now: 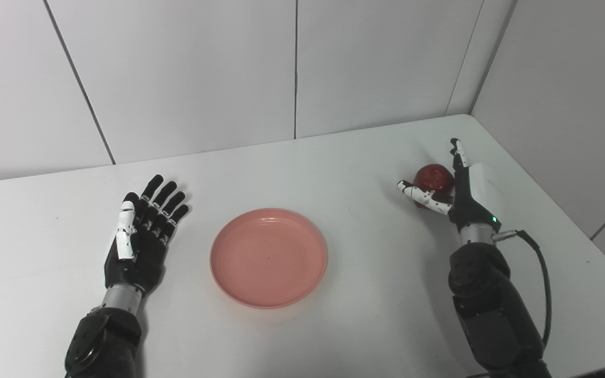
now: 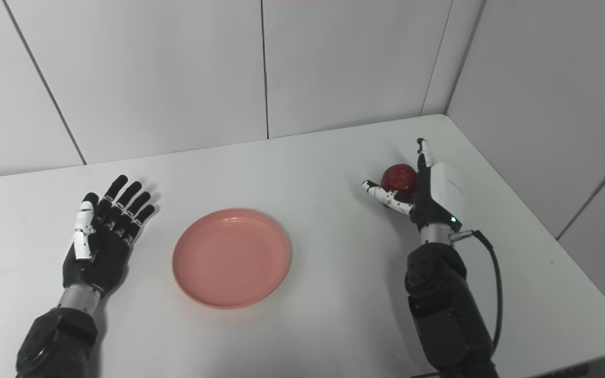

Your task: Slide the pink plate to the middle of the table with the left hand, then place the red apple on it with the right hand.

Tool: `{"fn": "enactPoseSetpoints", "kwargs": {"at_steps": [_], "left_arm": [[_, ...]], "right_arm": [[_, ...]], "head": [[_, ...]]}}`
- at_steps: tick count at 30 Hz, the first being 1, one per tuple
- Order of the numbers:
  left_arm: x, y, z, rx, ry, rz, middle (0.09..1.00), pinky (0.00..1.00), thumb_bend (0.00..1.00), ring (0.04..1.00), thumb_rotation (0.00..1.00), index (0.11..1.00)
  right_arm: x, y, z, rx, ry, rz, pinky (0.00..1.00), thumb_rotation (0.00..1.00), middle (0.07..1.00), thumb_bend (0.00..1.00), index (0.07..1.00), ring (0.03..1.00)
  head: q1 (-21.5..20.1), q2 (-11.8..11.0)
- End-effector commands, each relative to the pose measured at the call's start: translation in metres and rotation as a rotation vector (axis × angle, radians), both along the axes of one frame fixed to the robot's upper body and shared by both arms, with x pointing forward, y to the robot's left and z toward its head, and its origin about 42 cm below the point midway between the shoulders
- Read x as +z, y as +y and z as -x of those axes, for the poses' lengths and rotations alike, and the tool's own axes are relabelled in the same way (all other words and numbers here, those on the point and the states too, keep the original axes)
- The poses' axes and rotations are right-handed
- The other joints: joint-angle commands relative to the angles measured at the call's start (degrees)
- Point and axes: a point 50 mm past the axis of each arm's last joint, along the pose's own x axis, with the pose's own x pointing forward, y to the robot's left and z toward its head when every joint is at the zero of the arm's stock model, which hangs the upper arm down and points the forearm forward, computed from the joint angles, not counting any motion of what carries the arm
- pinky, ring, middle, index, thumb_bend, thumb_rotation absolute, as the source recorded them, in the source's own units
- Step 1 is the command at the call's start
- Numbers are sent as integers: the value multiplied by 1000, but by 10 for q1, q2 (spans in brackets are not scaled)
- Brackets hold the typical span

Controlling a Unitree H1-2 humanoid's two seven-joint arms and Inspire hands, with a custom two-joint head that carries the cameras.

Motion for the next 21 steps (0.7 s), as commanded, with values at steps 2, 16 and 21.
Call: {"fn": "enactPoseSetpoints", "kwargs": {"at_steps": [2,16,21], "left_arm": [[-46,15,25,33,195,-47,891,889,326,887,1000,878],[-45,15,26,30,198,-37,888,885,326,881,1000,875],[-44,15,26,29,198,-36,890,885,319,883,1000,877]], "right_arm": [[22,-2,-11,4,-44,16,692,538,879,1000,927,817],[22,-3,-14,7,-25,18,724,424,869,1000,889,831],[22,-7,-16,-10,-10,30,727,398,864,1000,879,827]], "head": [[1,0],[1,1],[1,1]]}}
